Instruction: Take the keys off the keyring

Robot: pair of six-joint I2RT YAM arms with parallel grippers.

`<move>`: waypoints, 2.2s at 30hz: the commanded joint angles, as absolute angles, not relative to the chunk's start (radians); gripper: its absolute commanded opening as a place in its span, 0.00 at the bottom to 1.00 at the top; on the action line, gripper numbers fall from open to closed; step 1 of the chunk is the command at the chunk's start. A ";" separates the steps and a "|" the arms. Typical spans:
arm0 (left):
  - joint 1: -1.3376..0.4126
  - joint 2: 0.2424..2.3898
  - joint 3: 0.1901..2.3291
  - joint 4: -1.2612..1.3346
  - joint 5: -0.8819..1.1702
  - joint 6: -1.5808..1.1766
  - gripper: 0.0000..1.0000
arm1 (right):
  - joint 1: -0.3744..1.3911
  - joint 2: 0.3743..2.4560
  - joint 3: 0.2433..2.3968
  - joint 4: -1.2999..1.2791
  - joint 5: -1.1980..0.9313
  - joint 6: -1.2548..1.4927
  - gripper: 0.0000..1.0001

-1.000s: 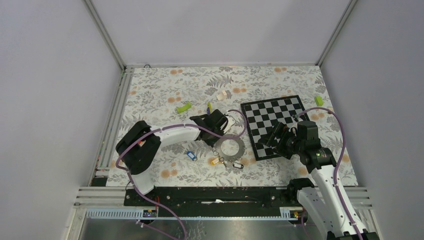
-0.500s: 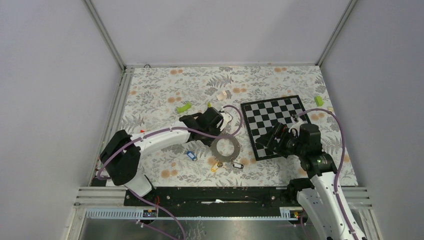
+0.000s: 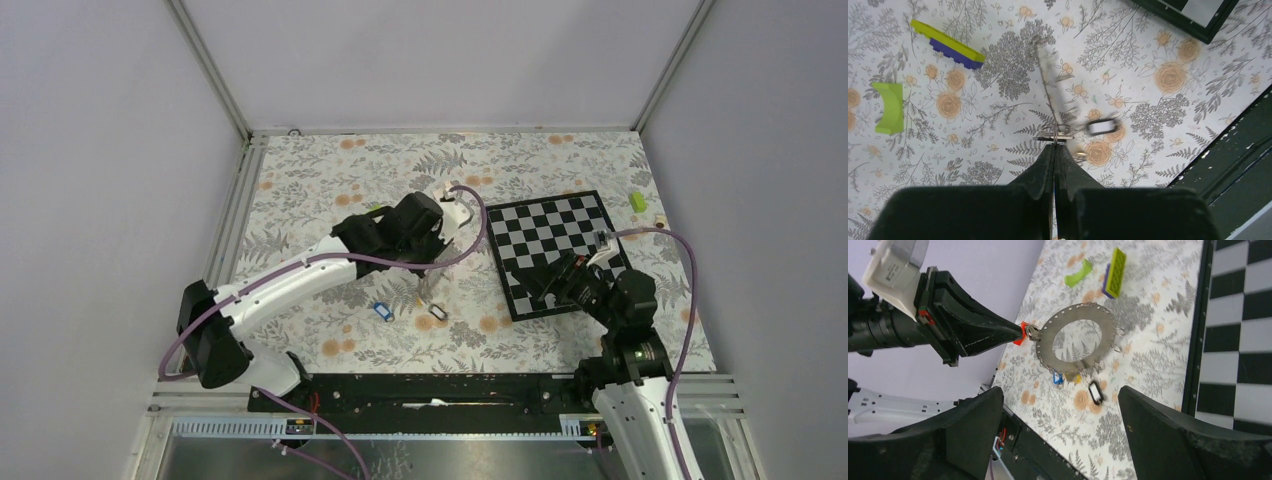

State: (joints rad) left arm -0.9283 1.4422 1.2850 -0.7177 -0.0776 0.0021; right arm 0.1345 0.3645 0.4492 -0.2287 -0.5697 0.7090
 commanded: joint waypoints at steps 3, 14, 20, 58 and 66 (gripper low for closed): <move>-0.948 1.400 1.406 -0.773 -0.054 0.003 0.00 | 0.132 0.274 0.261 0.312 -0.603 0.777 0.84; -0.972 1.456 1.634 -0.915 -0.119 -0.113 0.00 | 0.205 0.511 0.395 0.471 -0.596 0.636 0.80; -0.974 1.519 1.791 -1.040 -0.230 -0.208 0.00 | 0.501 0.674 0.545 0.376 -0.385 0.391 0.80; -0.974 1.576 2.029 -1.245 0.033 -0.552 0.00 | 0.925 0.837 0.633 0.422 -0.171 -0.225 0.48; -0.973 1.576 2.031 -1.244 0.038 -0.545 0.00 | 0.930 0.867 0.633 0.425 -0.158 -0.256 0.40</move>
